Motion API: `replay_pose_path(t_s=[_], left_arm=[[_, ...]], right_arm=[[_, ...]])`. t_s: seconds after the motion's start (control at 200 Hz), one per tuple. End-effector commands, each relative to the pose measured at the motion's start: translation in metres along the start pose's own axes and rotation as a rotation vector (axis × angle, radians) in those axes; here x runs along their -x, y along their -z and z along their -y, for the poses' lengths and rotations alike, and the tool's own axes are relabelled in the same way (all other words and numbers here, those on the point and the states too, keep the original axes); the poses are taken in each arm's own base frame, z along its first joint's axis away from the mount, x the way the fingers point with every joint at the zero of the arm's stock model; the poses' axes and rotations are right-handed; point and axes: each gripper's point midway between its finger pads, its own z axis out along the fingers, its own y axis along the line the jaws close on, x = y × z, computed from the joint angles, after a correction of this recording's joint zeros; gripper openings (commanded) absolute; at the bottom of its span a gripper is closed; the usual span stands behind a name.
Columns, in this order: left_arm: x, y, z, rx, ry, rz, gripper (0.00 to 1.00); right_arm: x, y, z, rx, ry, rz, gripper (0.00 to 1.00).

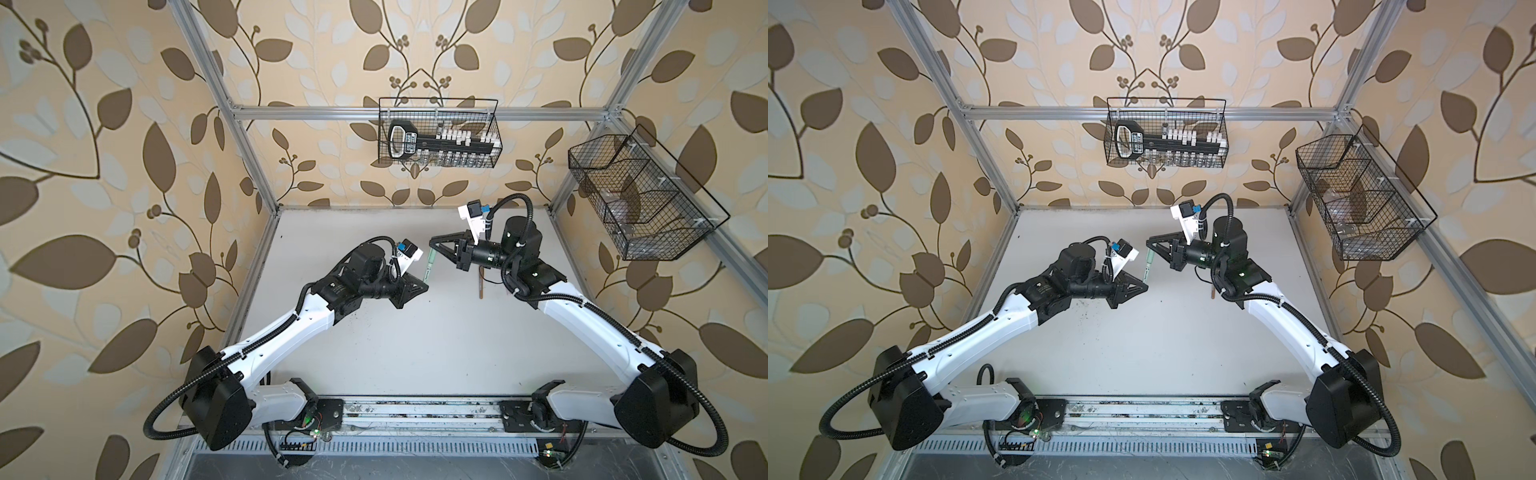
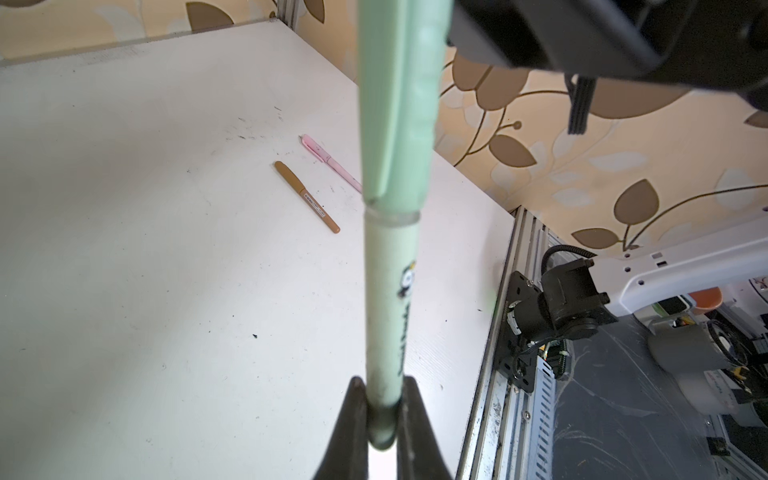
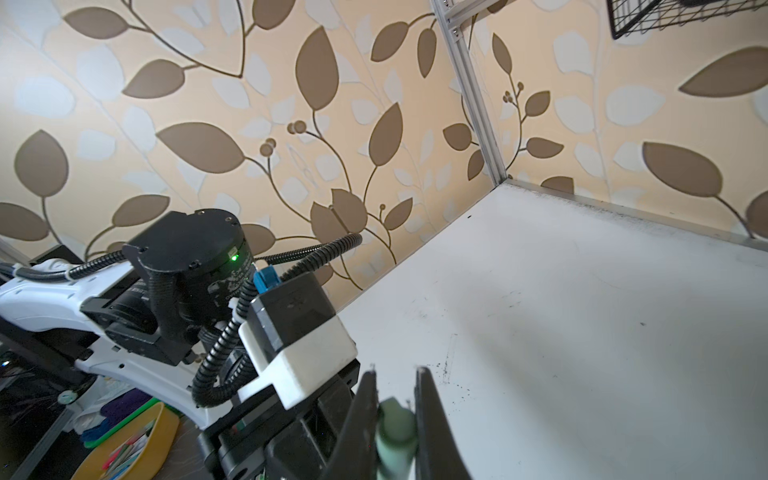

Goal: Insert the pens into the pen caps
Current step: 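Press the cap and pen together between both grippers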

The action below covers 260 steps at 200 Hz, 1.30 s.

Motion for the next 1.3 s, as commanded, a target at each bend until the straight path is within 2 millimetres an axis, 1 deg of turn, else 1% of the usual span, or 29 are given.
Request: replay_pose_path(t_s=[0.0,0.08,0.2,0.29,0.36,0.43,0.585,0.66,0.725,0.905,1.02,1.14,1.295], left_arm=[[0.096,0.034,0.01,-0.015,-0.155,0.278,0.0],[0.108,0.041,0.002,-0.014,-0.159,0.304,0.0],[0.127,0.05,-0.007,-0.031,-0.157,0.353,0.0],[0.136,0.051,0.003,-0.102,-0.172,0.379,0.0],[0.138,0.048,0.011,-0.166,-0.174,0.366,0.0],[0.139,0.045,0.011,-0.179,-0.172,0.36,0.0],[0.136,0.043,0.006,-0.161,-0.168,0.355,0.0],[0.137,0.043,0.004,-0.147,-0.172,0.354,0.0],[0.14,0.043,0.003,-0.141,-0.175,0.365,0.0],[0.145,0.041,-0.01,-0.075,-0.18,0.364,0.0],[0.149,0.043,-0.017,-0.013,-0.193,0.373,0.0],[0.154,0.05,-0.019,0.031,-0.228,0.38,0.0],[0.163,0.057,-0.017,0.06,-0.268,0.386,0.0]], right_arm=[[-0.059,0.0,0.014,-0.049,-0.089,-0.156,0.0],[-0.074,0.004,0.022,-0.088,-0.122,-0.174,0.0],[-0.099,0.005,0.027,-0.102,-0.18,-0.2,0.0],[-0.11,0.004,0.027,-0.102,-0.202,-0.214,0.0],[-0.116,0.001,0.025,-0.102,-0.216,-0.222,0.0],[-0.121,-0.001,0.022,-0.096,-0.223,-0.233,0.0],[-0.137,-0.008,0.022,-0.074,-0.28,-0.255,0.0],[-0.147,-0.012,0.019,-0.067,-0.292,-0.293,0.0],[-0.152,-0.014,0.018,-0.069,-0.299,-0.312,0.0],[-0.164,-0.01,0.019,-0.088,-0.328,-0.351,0.0],[-0.172,-0.006,0.017,-0.099,-0.342,-0.378,0.0],[-0.183,-0.002,0.014,-0.106,-0.359,-0.416,0.0],[-0.186,0.003,0.008,-0.098,-0.385,-0.426,0.0]])
